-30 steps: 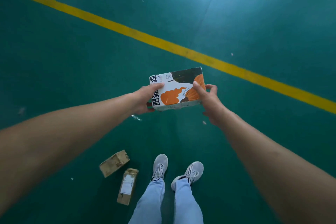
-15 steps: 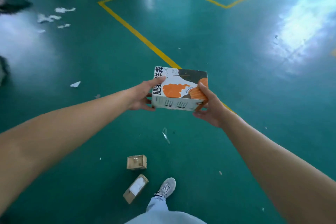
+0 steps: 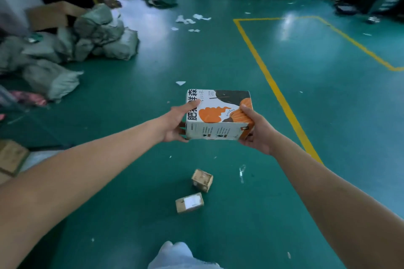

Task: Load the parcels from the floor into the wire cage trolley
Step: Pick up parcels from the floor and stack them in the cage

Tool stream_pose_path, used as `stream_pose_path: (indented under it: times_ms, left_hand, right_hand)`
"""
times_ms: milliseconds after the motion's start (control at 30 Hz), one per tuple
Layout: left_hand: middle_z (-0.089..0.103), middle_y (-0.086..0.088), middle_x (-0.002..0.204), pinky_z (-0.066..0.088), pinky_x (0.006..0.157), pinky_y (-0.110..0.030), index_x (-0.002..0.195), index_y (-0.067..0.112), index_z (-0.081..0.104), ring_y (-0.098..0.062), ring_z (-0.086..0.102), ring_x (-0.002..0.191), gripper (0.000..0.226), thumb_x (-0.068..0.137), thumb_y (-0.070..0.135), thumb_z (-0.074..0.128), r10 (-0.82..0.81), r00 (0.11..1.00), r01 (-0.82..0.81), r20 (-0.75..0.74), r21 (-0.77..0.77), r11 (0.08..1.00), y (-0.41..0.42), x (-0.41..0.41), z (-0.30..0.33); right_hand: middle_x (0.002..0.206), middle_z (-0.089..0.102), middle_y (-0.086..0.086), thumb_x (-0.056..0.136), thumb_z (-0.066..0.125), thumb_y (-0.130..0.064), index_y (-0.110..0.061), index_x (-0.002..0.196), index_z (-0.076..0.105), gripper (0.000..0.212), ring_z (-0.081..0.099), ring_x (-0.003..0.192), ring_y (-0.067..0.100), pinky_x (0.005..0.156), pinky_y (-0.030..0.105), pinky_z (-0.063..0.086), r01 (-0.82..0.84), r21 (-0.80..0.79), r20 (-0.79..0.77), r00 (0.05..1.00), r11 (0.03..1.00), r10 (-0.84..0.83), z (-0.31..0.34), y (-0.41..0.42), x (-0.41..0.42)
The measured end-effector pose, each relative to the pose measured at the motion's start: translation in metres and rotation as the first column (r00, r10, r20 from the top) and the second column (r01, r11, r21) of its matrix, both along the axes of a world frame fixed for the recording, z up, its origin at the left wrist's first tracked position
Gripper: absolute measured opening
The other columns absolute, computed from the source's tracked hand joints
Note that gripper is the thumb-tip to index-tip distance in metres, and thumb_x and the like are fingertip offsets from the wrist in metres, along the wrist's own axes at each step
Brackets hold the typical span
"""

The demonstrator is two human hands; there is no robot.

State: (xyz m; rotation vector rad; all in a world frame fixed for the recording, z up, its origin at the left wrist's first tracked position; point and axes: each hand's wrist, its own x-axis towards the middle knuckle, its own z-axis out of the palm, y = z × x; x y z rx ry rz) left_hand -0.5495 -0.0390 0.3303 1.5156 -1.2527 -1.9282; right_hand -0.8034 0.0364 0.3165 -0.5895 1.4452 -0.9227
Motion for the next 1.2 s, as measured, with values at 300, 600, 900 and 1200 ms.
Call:
stream_pose_path:
  times_ms: [300, 600, 900, 1200]
  left_hand:
    - [0.071, -0.022, 0.120, 0.058, 0.086, -0.051, 0.132, 0.017, 0.057, -0.038, 0.068, 0.107, 0.072, 0.081, 0.065, 0.070, 0.367, 0.929, -0.366, -0.037, 0.027, 0.930, 0.063, 0.212, -0.014]
    - [0.072, -0.015, 0.122, 0.044, 0.106, -0.063, 0.129, 0.022, 0.064, -0.038, 0.066, 0.114, 0.067, 0.080, 0.067, 0.072, 0.654, 0.757, -0.652, -0.009, 0.067, 0.755, 0.140, 0.453, -0.022]
    - [0.072, -0.013, 0.121, 0.041, 0.110, -0.059, 0.120, 0.022, 0.069, -0.035, 0.065, 0.115, 0.054, 0.087, 0.064, 0.066, 0.830, 0.558, -0.827, -0.009, 0.076, 0.557, 0.204, 0.668, -0.021]
    - [0.074, -0.015, 0.119, 0.043, 0.109, -0.061, 0.125, 0.023, 0.068, -0.037, 0.065, 0.116, 0.062, 0.082, 0.069, 0.069, 0.901, 0.433, -0.897, -0.013, 0.093, 0.432, 0.231, 0.790, -0.033]
  right_hand:
    - [0.104, 0.076, 0.013, 0.084, 0.066, -0.068, -0.016, 0.121, 0.063, 0.064, 0.070, 0.104, 0.029, 0.085, 0.035, 0.056, -0.361, 0.017, -0.036, 0.932, 0.932, 0.362, -0.004, -0.029, 0.201]
    - [0.103, 0.076, 0.013, 0.086, 0.063, -0.068, -0.014, 0.117, 0.065, 0.062, 0.069, 0.100, 0.029, 0.078, 0.032, 0.056, -0.663, 0.050, -0.079, 0.743, 0.747, 0.665, -0.009, -0.039, 0.459]
    - [0.087, 0.077, 0.005, 0.090, 0.062, -0.064, -0.015, 0.115, 0.065, 0.054, 0.068, 0.089, 0.024, 0.073, 0.030, 0.054, -0.845, 0.022, -0.078, 0.531, 0.534, 0.844, -0.008, -0.038, 0.714]
    - [0.099, 0.078, 0.007, 0.089, 0.063, -0.064, -0.016, 0.122, 0.064, 0.058, 0.071, 0.090, 0.023, 0.067, 0.028, 0.056, -0.920, 0.057, -0.064, 0.385, 0.388, 0.921, -0.016, -0.045, 0.866]
